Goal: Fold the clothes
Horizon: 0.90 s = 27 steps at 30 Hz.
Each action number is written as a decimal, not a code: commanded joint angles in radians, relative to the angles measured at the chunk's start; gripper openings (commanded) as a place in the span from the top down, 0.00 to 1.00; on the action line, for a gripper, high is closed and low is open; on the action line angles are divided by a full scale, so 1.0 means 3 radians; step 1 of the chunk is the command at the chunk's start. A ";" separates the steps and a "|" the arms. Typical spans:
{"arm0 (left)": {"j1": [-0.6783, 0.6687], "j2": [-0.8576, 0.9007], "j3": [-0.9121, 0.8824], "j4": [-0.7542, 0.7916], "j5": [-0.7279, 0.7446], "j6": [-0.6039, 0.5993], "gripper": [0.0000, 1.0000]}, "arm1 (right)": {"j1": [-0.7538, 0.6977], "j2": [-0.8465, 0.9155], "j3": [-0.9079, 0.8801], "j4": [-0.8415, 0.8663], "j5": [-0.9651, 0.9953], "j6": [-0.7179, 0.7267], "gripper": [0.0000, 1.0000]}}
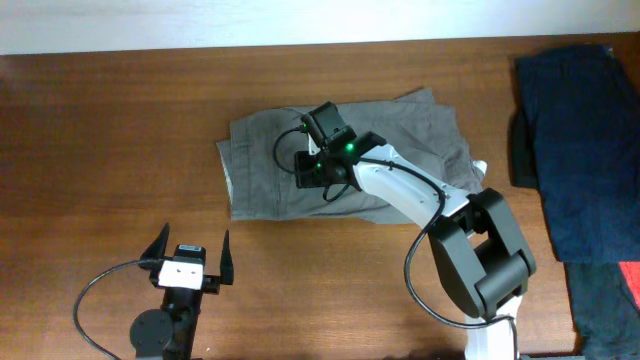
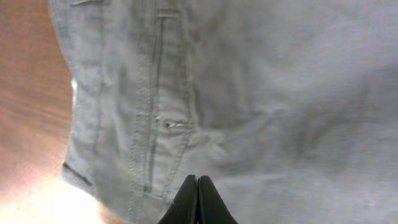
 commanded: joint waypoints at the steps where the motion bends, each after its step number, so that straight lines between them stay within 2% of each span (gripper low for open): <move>1: 0.0010 -0.0017 -0.0009 -0.0015 0.0057 0.0042 0.01 | -0.0006 0.0256 0.0017 0.0020 -0.0003 0.0107 0.96; 12: 0.0010 -0.0017 -0.0009 -0.0017 0.0057 0.0042 0.01 | 0.0084 0.0413 0.0017 0.0079 -0.0501 0.0408 0.96; 19: 0.0010 -0.0017 -0.0009 -0.0015 0.0057 0.0042 0.01 | 0.0355 0.0420 0.0017 0.0095 -0.0451 0.0664 0.96; 27: 0.0010 -0.0017 -0.0009 -0.0015 0.0057 0.0042 0.01 | 0.0444 0.0418 0.0046 0.0280 -0.0464 0.0669 0.96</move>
